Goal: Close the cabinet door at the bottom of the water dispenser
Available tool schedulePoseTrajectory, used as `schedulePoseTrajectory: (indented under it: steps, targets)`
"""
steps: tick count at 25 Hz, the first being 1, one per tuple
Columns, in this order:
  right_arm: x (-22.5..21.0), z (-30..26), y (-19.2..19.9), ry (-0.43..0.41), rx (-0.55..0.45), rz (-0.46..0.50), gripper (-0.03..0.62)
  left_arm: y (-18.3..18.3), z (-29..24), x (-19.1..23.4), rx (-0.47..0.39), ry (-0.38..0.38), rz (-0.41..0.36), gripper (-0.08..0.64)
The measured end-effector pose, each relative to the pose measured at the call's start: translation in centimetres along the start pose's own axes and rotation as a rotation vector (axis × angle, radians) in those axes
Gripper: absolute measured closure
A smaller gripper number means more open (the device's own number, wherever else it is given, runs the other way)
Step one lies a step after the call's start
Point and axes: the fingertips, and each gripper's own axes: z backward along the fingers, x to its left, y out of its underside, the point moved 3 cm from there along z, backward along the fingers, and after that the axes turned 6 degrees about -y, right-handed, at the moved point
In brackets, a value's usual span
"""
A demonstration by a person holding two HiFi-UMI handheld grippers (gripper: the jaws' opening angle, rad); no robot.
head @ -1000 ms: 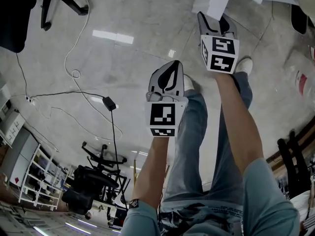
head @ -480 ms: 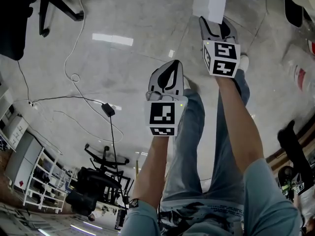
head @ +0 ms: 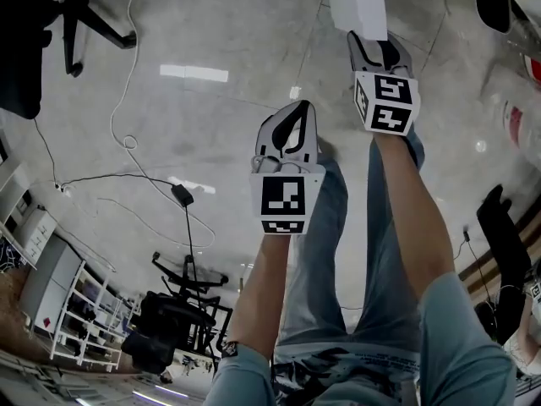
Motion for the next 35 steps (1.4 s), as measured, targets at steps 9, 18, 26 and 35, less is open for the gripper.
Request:
schedulePoseTrajectory:
  steps: [9, 18, 26, 35]
  targets:
    - [-4.5, 1.6, 0.5, 0.042, -0.003, -0.043, 0.394, -0.9, -1.0, -3.2, -0.006, 0.015, -0.035, 0.549]
    - [-8.4, 2.4, 0.1, 0.062, 0.002, -0.039, 0.396, -1.9, -2.3, -6.1, -0.006, 0.032, -0.025, 0.549]
    - [-12.3, 2.4, -0.5, 0.072, 0.002, -0.012, 0.397, -3.1, -4.1, -8.3, -0.017, 0.035, -0.006, 0.549]
    - [-16.3, 2.0, -1.6, 0.074, 0.013, 0.026, 0.396, -4.1, -6.2, -10.4, -0.016, 0.033, 0.02, 0.549]
